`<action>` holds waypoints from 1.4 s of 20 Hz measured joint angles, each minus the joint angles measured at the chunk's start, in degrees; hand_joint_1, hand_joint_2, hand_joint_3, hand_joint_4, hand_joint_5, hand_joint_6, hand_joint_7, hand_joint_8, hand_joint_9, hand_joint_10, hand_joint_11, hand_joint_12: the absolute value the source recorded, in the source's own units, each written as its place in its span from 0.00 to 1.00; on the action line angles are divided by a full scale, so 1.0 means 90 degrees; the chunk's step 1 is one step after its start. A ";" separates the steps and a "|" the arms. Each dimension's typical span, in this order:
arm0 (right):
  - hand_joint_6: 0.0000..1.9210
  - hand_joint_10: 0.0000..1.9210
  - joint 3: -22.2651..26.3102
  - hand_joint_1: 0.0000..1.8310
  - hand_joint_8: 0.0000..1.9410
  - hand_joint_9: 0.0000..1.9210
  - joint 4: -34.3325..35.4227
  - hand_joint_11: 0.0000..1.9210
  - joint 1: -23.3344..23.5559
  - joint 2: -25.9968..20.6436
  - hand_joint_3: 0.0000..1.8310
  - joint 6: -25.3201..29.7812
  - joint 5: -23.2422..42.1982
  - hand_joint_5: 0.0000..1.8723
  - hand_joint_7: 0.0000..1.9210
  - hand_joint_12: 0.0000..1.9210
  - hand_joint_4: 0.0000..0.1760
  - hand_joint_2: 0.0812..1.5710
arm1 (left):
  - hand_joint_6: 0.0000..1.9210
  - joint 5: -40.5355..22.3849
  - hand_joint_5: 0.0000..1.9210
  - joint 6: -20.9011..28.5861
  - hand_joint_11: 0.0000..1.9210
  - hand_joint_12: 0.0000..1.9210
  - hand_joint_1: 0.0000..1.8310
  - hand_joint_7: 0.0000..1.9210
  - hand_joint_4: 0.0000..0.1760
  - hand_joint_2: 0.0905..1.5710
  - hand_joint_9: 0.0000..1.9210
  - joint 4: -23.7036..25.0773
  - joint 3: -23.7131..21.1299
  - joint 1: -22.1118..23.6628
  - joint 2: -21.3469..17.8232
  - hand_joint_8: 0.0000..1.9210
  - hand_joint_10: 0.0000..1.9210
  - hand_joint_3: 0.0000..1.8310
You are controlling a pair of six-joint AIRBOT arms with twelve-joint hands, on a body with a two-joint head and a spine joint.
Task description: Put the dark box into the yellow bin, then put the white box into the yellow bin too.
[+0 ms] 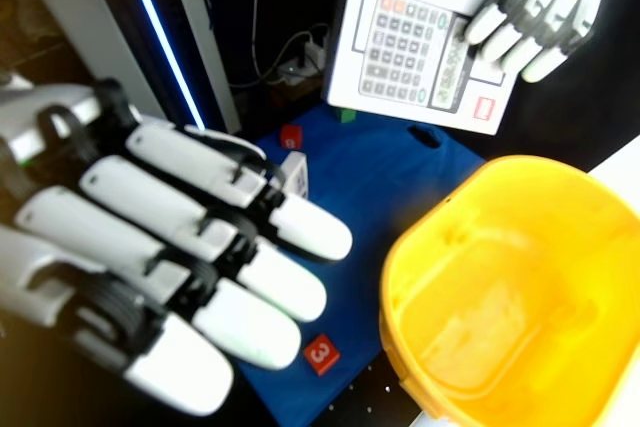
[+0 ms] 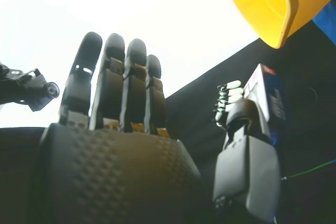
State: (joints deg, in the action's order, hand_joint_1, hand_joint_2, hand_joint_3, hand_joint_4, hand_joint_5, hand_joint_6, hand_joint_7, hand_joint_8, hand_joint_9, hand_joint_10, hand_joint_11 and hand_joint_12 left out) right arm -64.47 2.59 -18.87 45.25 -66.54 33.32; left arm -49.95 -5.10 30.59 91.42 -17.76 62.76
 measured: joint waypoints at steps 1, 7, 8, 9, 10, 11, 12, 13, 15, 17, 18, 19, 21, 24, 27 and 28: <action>0.00 0.00 -0.0007 0.15 0.00 0.23 -0.0005 0.00 0.0000 0.0012 0.00 0.0000 0.0000 0.20 0.27 0.59 0.00 0.59 | 0.48 0.0068 0.48 -0.0005 0.45 0.72 0.81 0.57 0.00 0.65 0.62 -0.0022 0.0068 0.0051 0.0034 0.36 0.36 0.00; 0.00 0.00 -0.0024 0.18 0.00 0.23 -0.0022 0.00 0.0000 0.0146 0.00 0.0002 0.0007 0.21 0.27 0.60 0.00 0.58 | 0.50 0.0435 0.51 0.0000 0.03 0.94 0.62 0.36 0.00 0.69 0.20 -0.0063 0.0658 0.0267 0.0517 0.48 0.59 0.00; 0.00 0.01 -0.0046 0.19 0.00 0.25 -0.0039 0.00 0.0000 0.0175 0.00 0.0002 0.0007 0.21 0.26 0.51 0.00 0.57 | 0.50 0.0491 0.50 -0.0010 0.31 0.72 0.74 0.57 0.00 0.67 0.48 -0.0056 0.0792 0.0267 0.0648 0.44 0.54 0.00; 0.00 0.01 -0.0058 0.19 0.00 0.25 -0.0049 0.00 0.0000 0.0211 0.00 0.0000 0.0007 0.21 0.26 0.51 0.00 0.57 | 0.50 0.0510 0.50 -0.0007 0.31 0.72 0.74 0.57 0.00 0.67 0.48 -0.0131 0.0886 0.0267 0.0741 0.44 0.54 0.00; 0.00 0.01 -0.0066 0.18 0.00 0.27 -0.0051 0.00 0.0000 0.0236 0.00 0.0002 0.0000 0.22 0.27 0.51 0.00 0.56 | 0.30 0.0510 0.58 0.0002 0.43 0.70 0.71 0.58 0.00 0.65 0.54 -0.0172 0.1008 0.0274 0.0835 0.53 0.58 0.00; 0.00 0.00 -0.0066 0.17 0.00 0.25 -0.0049 0.00 0.0000 0.0248 0.00 0.0002 0.0000 0.21 0.27 0.52 0.00 0.58 | 0.27 0.0510 0.60 0.0012 0.50 0.55 0.70 0.64 0.00 0.63 0.64 -0.0221 0.1149 0.0274 0.0950 0.44 0.42 0.00; 0.00 0.00 -0.0073 0.17 0.00 0.25 -0.0049 0.00 0.0000 0.0267 0.00 0.0002 0.0005 0.21 0.27 0.52 0.00 0.58 | 0.27 0.0517 0.60 -0.0005 0.50 0.55 0.70 0.64 0.00 0.63 0.64 -0.0236 0.1260 0.0274 0.1027 0.44 0.42 0.00; 0.00 0.00 -0.0073 0.18 0.00 0.25 -0.0049 0.00 0.0000 0.0301 0.00 0.0002 0.0007 0.21 0.26 0.53 0.00 0.60 | 0.30 0.0544 0.61 -0.0005 0.54 0.55 0.71 0.63 0.00 0.63 0.69 -0.0262 0.1341 0.0274 0.1073 0.37 0.37 0.00; 0.00 0.01 -0.0090 0.22 0.00 0.26 -0.0078 0.00 0.0000 0.0386 0.00 0.0002 0.0005 0.20 0.27 0.57 0.00 0.61 | 0.25 0.0559 0.65 -0.0007 0.76 0.99 0.66 0.67 0.00 0.62 0.74 -0.0262 0.1552 0.0274 0.1190 0.94 0.99 0.00; 0.00 0.01 -0.0090 0.18 0.00 0.26 -0.0119 0.00 0.0000 0.0420 0.00 0.0002 0.0007 0.19 0.28 0.55 0.00 0.62 | 0.26 0.0631 0.65 -0.0010 0.74 1.00 0.66 0.60 0.00 0.62 0.70 -0.0253 0.1826 0.0274 0.1353 0.95 1.00 0.00; 0.00 0.00 -0.0090 0.17 0.01 0.26 -0.0126 0.00 0.0000 0.0420 0.00 0.0002 0.0010 0.20 0.29 0.55 0.00 0.62 | 0.30 0.0685 0.63 -0.0010 0.59 1.00 0.66 0.53 0.00 0.63 0.59 -0.0248 0.2004 0.0274 0.1469 0.76 0.94 0.00; 0.00 0.00 -0.0092 0.18 0.00 0.25 -0.0131 0.00 0.0000 0.0420 0.00 0.0002 0.0024 0.20 0.28 0.54 0.00 0.60 | 0.38 0.0746 0.55 -0.0017 0.46 0.68 0.74 0.57 0.00 0.64 0.59 -0.0236 0.2227 0.0274 0.1605 0.47 0.58 0.00; 0.00 0.00 -0.0104 0.16 0.00 0.25 -0.0163 0.00 0.0000 0.0425 0.00 0.0002 0.0034 0.19 0.28 0.53 0.00 0.61 | 0.52 0.0838 0.50 -0.0044 0.48 0.45 0.75 0.57 0.00 0.65 0.62 -0.0253 0.2358 0.0274 0.1736 0.38 0.40 0.00; 0.00 0.00 -0.0117 0.20 0.00 0.24 -0.0219 0.00 0.0000 0.0493 0.00 0.0000 0.0083 0.20 0.28 0.53 0.00 0.59 | 0.00 0.0804 0.32 -0.0010 0.16 0.13 0.67 0.30 0.00 0.54 0.25 -0.0318 0.2543 0.0197 0.1960 0.00 0.00 0.00; 0.00 0.01 -0.0117 0.21 0.00 0.25 -0.0262 0.00 0.0000 0.0529 0.00 0.0002 0.0117 0.21 0.28 0.56 0.00 0.58 | 0.00 0.0833 0.24 -0.0022 0.11 0.09 0.64 0.21 0.08 0.53 0.17 -0.0352 0.2567 0.0095 0.2016 0.00 0.00 0.00; 0.00 0.01 -0.0117 0.21 0.00 0.27 -0.0262 0.00 0.0000 0.0539 0.00 0.0002 0.0119 0.21 0.29 0.59 0.00 0.58 | 0.00 0.0801 0.20 -0.0005 0.09 0.08 0.61 0.17 0.33 0.52 0.13 -0.0486 0.2601 0.0049 0.2016 0.00 0.00 0.00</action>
State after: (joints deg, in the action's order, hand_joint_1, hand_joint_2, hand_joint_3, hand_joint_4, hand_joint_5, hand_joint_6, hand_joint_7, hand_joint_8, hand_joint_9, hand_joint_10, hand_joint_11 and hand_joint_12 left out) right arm -65.52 0.23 -18.87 50.11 -66.52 34.39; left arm -42.74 -5.15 26.22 114.83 -17.32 80.90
